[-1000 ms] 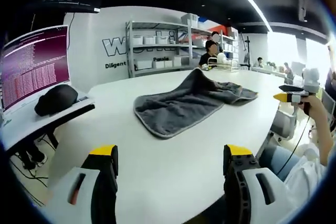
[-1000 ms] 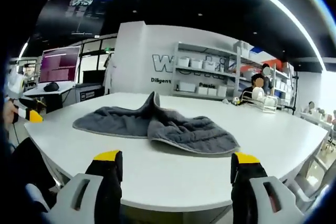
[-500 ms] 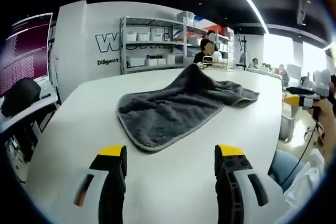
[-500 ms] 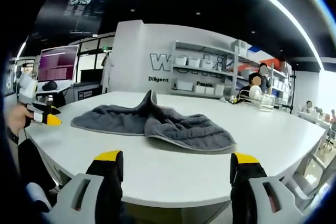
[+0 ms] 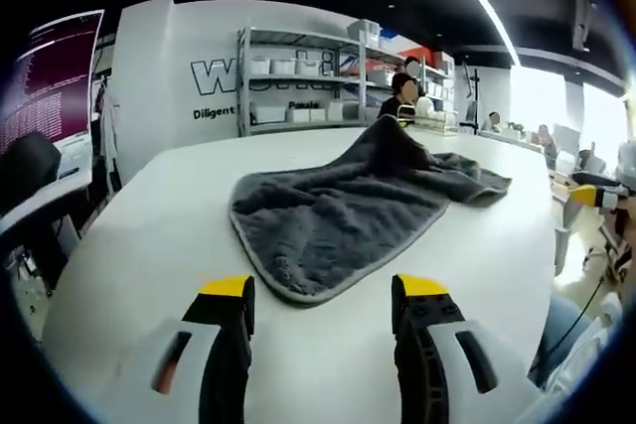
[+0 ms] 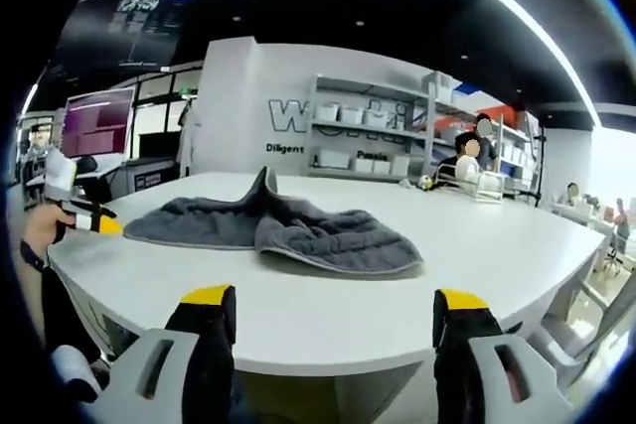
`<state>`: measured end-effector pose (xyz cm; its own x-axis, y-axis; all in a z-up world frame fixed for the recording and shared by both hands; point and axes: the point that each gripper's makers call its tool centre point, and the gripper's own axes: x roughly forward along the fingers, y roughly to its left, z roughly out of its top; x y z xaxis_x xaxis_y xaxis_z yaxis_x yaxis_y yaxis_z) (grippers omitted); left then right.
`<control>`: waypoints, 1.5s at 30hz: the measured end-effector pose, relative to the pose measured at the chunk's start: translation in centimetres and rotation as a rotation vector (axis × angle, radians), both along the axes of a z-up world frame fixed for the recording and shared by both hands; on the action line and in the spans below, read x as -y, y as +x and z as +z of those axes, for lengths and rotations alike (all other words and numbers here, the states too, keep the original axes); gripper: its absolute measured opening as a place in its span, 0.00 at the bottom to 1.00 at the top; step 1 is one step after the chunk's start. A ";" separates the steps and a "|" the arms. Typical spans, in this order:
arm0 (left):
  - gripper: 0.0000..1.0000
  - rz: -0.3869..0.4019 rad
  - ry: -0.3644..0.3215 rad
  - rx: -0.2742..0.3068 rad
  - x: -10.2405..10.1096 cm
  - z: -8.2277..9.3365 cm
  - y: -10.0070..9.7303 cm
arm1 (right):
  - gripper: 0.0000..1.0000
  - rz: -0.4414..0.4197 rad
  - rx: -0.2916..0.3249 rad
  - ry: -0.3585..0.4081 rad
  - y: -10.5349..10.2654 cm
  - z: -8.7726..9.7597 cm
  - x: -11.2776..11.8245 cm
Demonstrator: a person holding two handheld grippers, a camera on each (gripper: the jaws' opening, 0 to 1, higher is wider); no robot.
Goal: Open the folded towel by lifting each exposed corner and separating the folded layers until the towel lies flat within the target outline without major curled edges
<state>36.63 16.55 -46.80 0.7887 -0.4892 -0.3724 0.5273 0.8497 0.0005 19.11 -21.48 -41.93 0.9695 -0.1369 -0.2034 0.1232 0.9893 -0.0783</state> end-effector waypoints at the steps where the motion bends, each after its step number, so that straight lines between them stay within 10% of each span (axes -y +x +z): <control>1: 0.54 -0.004 0.001 -0.006 0.1 -0.2 0.1 | 0.82 -0.001 0.000 0.004 -0.1 0.0 0.1; 45: 0.18 0.020 0.170 -0.086 0.3 -2.5 3.2 | 0.80 -0.152 0.001 0.034 -4.3 -0.2 4.6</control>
<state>39.80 16.23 -49.27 0.7595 -0.3981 -0.5145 0.5143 0.8517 0.1004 14.85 -26.12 -42.08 0.9382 -0.2756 -0.2092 0.2723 0.9612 -0.0449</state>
